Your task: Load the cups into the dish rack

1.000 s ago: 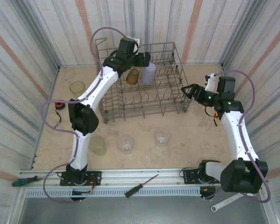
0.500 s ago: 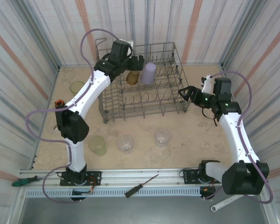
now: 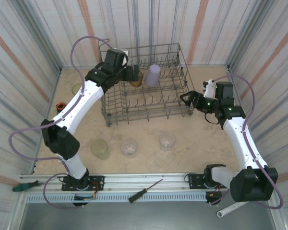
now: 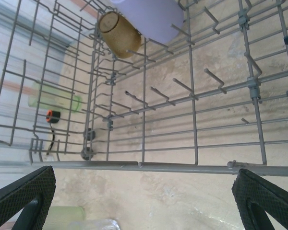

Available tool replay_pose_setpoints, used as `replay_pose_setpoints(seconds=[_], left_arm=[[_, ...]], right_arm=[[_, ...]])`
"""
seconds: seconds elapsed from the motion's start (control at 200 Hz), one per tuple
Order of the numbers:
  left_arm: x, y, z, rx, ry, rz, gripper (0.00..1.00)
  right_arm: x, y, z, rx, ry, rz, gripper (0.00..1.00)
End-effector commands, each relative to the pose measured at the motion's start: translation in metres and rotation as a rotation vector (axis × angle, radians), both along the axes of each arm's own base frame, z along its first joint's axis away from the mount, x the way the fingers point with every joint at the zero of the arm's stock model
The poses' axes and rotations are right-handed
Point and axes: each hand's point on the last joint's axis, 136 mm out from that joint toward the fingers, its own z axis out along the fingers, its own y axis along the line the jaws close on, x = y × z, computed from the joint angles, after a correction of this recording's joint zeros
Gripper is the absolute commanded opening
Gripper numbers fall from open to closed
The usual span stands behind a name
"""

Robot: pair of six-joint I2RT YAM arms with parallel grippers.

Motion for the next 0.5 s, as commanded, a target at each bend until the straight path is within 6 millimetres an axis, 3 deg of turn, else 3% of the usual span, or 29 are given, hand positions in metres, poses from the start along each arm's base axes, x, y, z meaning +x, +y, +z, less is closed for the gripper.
replay_pose_setpoints(seconds=[0.0, 0.276, 0.496], left_arm=[[-0.022, 0.025, 0.01, 0.009, 0.013, 0.056, 0.99], [-0.065, 0.053, 0.005, 0.002, 0.055, 0.102, 0.99], [-0.096, 0.064, -0.007, -0.015, 0.113, 0.123, 0.99]], right_arm=[[-0.004, 0.002, 0.006, 0.001, -0.021, -0.008, 0.99], [-0.014, 0.006, 0.003, 0.001, -0.021, -0.01, 0.99], [-0.027, 0.007, -0.005, 0.002, -0.006, -0.017, 0.99]])
